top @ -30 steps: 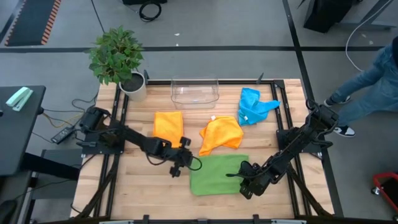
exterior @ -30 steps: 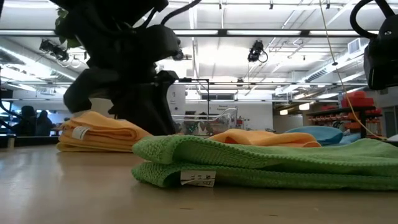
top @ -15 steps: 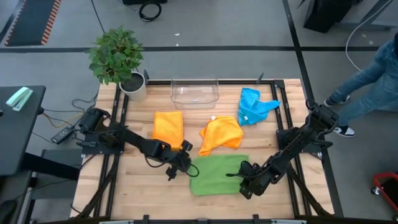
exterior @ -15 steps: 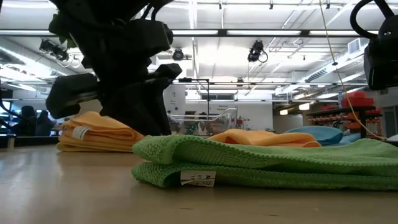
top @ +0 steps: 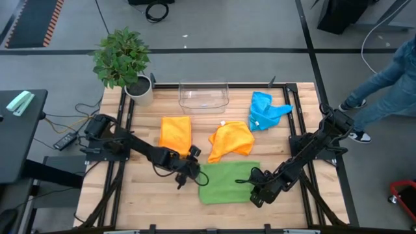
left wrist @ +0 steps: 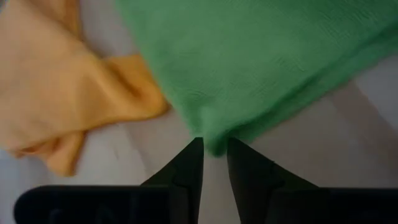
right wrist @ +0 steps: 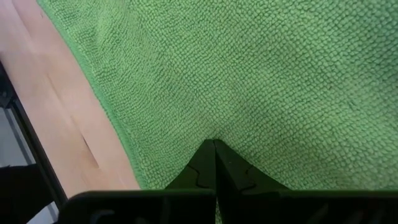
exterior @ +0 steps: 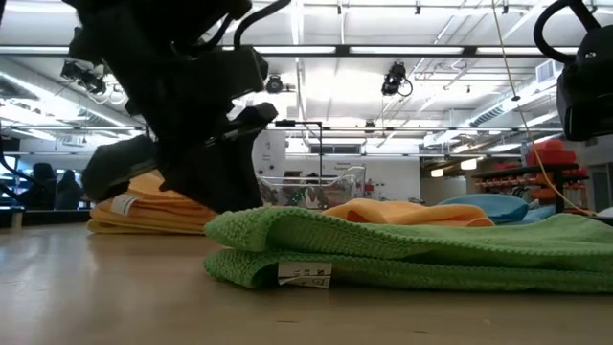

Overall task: Fold microfiber towels
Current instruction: Fold the green microfiber cloth

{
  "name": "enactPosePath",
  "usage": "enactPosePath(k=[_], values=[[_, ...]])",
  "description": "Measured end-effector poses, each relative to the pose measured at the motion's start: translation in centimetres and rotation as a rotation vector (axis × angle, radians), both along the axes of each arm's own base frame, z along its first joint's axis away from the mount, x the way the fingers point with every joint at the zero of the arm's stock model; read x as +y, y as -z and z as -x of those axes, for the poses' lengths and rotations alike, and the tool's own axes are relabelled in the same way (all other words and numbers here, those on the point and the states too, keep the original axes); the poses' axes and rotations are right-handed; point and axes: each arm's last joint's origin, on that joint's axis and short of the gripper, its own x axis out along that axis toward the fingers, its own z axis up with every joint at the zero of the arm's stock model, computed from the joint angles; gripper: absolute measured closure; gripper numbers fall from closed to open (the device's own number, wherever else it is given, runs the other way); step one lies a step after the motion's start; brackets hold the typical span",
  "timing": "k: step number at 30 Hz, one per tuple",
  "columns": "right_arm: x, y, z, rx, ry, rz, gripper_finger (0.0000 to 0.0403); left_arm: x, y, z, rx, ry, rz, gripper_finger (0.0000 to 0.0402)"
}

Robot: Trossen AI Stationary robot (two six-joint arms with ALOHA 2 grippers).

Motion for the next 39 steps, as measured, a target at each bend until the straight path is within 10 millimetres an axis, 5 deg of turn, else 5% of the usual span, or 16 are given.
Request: enactPosePath(k=[24,30,39], values=[[0.01,-0.01,-0.02,-0.002,-0.011,0.001,0.0403,0.07,0.46,-0.08,0.008,-0.055,0.047,0.0333],[0.0,-0.01,-0.03,-0.001,-0.011,-0.001,0.0403,0.25,0.46,-0.13,0.007,-0.066,0.05,0.0392],[0.02,-0.01,-0.02,0.004,0.001,-0.009,0.0403,0.6,0.59,0.07,0.018,-0.142,0.047,0.0395]])
